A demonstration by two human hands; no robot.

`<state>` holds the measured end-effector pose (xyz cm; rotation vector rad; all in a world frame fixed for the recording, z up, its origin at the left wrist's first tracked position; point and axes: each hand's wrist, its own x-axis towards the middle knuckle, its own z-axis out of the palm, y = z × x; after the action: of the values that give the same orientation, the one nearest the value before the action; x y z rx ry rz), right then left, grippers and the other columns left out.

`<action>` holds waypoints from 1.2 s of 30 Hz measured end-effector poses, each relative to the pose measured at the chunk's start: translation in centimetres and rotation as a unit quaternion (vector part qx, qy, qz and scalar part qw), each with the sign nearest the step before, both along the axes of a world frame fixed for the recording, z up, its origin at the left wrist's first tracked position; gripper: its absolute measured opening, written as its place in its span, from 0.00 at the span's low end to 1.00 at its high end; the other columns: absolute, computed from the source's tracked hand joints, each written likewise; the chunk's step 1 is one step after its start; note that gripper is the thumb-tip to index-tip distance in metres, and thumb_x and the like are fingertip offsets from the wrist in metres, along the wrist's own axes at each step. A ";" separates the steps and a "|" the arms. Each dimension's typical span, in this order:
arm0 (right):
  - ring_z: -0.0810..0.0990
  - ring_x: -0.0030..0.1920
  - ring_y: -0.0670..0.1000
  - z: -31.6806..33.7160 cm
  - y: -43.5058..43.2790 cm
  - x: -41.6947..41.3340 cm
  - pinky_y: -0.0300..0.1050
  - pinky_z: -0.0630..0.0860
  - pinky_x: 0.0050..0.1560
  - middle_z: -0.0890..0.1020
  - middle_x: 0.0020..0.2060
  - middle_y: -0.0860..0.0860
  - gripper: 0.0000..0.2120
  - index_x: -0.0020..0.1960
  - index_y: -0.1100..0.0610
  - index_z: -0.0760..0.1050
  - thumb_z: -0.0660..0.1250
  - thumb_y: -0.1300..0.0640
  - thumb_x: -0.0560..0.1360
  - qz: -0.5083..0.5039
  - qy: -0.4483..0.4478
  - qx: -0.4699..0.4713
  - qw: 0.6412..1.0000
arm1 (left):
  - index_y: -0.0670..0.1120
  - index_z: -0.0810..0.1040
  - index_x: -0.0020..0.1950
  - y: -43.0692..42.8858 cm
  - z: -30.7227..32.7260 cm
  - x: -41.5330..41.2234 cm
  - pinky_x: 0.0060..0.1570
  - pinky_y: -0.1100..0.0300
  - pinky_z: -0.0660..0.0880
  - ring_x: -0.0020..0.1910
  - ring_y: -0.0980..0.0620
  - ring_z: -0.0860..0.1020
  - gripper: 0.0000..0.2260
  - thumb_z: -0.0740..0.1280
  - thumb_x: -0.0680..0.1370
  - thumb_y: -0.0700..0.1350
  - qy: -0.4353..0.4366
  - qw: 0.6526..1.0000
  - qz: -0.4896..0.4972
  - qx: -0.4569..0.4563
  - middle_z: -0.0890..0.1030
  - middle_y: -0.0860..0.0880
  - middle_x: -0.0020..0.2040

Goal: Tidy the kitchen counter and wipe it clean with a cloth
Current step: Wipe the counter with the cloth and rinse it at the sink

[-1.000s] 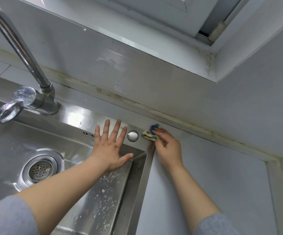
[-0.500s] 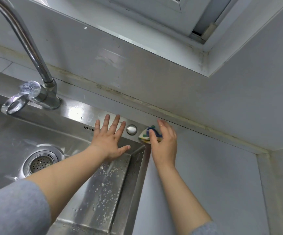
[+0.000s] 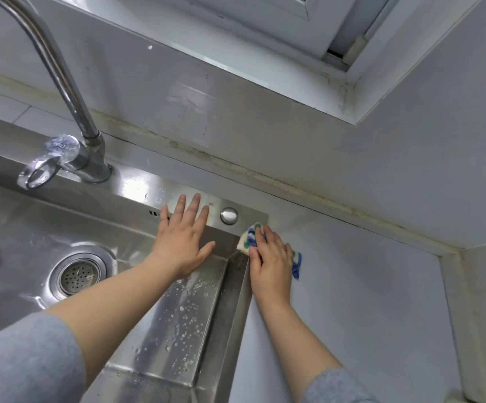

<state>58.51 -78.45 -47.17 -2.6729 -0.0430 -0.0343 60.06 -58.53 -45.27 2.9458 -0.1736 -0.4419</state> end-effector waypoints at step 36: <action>0.60 0.73 0.43 -0.3 3.4 -37.4 0.43 0.46 0.75 0.62 0.70 0.37 0.23 0.71 0.48 0.68 0.55 0.49 0.77 -0.014 0.022 -0.013 1.000 | 0.47 0.53 0.78 3.8 -0.4 -29.5 0.74 0.45 0.45 0.72 0.47 0.61 0.38 0.34 0.73 0.65 0.029 0.987 -0.154 -0.022 0.65 0.48 0.73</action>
<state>21.11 -75.02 -47.49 -2.6988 0.0082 0.0168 30.56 -54.77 -45.71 2.8646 -0.6292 -0.5552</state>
